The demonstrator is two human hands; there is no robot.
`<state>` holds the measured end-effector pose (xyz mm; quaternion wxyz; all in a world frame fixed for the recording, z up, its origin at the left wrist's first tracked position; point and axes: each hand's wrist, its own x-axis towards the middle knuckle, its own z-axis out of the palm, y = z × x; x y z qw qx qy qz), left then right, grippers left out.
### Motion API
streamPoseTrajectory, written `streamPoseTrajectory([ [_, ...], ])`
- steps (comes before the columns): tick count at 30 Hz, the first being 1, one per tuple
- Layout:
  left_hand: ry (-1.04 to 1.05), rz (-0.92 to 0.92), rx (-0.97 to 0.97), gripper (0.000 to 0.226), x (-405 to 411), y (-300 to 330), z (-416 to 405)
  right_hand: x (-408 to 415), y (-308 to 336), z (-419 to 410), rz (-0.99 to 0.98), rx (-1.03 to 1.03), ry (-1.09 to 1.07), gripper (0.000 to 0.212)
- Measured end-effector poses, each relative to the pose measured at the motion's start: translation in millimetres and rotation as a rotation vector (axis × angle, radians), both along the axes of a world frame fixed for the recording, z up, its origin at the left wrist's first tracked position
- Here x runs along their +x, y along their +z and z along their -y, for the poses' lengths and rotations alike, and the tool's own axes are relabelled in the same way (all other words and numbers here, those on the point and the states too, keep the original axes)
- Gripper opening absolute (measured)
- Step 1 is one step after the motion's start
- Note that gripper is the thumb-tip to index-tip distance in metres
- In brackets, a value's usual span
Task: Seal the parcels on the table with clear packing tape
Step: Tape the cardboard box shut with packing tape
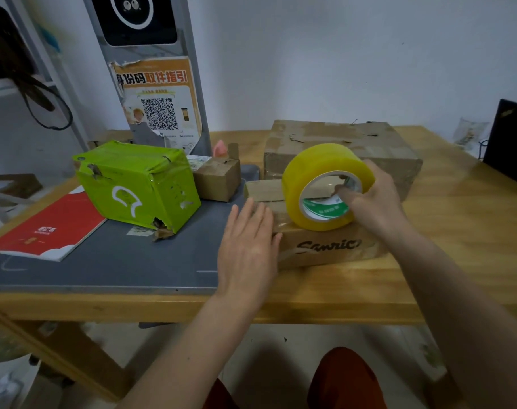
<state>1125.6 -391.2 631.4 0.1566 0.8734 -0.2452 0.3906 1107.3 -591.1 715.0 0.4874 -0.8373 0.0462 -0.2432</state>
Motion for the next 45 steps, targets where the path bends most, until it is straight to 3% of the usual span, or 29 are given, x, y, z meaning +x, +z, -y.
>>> streamPoseTrajectory([
  [5,0.082,-0.021,0.122,0.064,-15,-4,15,2,-3,-4,0.001,-0.034,-0.051,0.019],
  [9,0.094,-0.038,0.132,0.068,-15,2,12,-3,-14,-16,0.000,0.213,-0.064,0.038],
  [13,0.095,-0.130,0.138,0.075,-23,2,16,-3,-19,-25,0.031,0.312,-0.042,0.032],
  [21,0.111,-0.111,0.267,0.073,-25,-3,12,-1,-7,-1,-0.024,0.109,-0.014,0.018],
  [26,0.097,-0.136,0.240,0.076,-28,-5,18,-7,-3,19,-0.066,0.086,-0.071,0.023],
  [31,0.125,-0.201,0.293,0.064,-20,19,24,-1,-2,21,-0.109,0.049,-0.105,0.022],
  [34,0.141,-0.352,0.358,0.060,-16,41,35,0,-7,22,-0.115,0.075,-0.129,0.028],
  [36,0.082,-0.432,0.297,0.070,-6,45,44,2,-9,23,-0.119,0.089,-0.141,0.032],
  [39,0.006,-0.567,0.288,0.108,6,40,55,3,-11,24,-0.122,0.104,-0.165,0.038],
  [42,0.058,-0.512,0.393,0.103,11,34,59,1,-18,17,-0.100,0.112,-0.184,0.045],
  [45,0.068,-0.505,0.403,0.100,11,33,59,4,-29,12,-0.084,-0.047,-0.282,0.042],
])
